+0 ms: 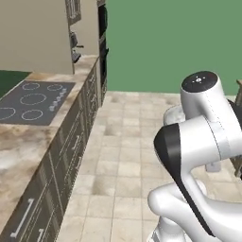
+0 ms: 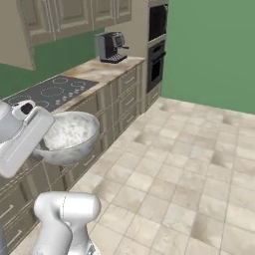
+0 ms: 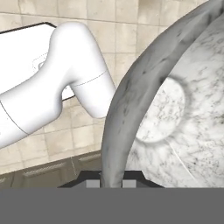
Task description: Move the bowls from the cabinet to the plates on the dining table.
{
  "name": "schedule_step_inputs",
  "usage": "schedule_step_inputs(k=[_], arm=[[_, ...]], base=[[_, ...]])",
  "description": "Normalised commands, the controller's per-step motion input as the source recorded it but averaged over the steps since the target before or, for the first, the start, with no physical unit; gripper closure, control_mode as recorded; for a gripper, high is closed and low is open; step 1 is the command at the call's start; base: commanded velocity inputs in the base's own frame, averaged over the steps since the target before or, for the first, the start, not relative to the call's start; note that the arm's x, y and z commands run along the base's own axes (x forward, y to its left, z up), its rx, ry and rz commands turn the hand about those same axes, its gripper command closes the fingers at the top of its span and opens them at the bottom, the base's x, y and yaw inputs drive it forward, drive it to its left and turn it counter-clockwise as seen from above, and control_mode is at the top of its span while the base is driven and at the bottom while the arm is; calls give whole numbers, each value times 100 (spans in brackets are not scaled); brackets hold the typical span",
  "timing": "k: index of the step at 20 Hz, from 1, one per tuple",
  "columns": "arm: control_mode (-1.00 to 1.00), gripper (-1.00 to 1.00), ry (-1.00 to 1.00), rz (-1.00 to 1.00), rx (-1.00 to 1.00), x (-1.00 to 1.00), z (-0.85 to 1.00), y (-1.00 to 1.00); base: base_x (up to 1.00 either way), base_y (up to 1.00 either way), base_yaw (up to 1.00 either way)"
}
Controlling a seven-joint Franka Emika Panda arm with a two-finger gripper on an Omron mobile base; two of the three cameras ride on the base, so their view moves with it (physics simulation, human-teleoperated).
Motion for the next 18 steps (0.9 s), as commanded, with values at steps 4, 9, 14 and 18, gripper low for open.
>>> schedule_step_inputs(k=[4,9,14,18], arm=[[100,100,0,0,0,0,0,0],[100,100,0,0,0,0,0,0],[100,100,0,0,0,0,0,0],[100,100,0,0,0,0,0,0]], base=[[-39,0,-54],[-15,6,-59],[-10,1,-61],[-12,0,-61]])
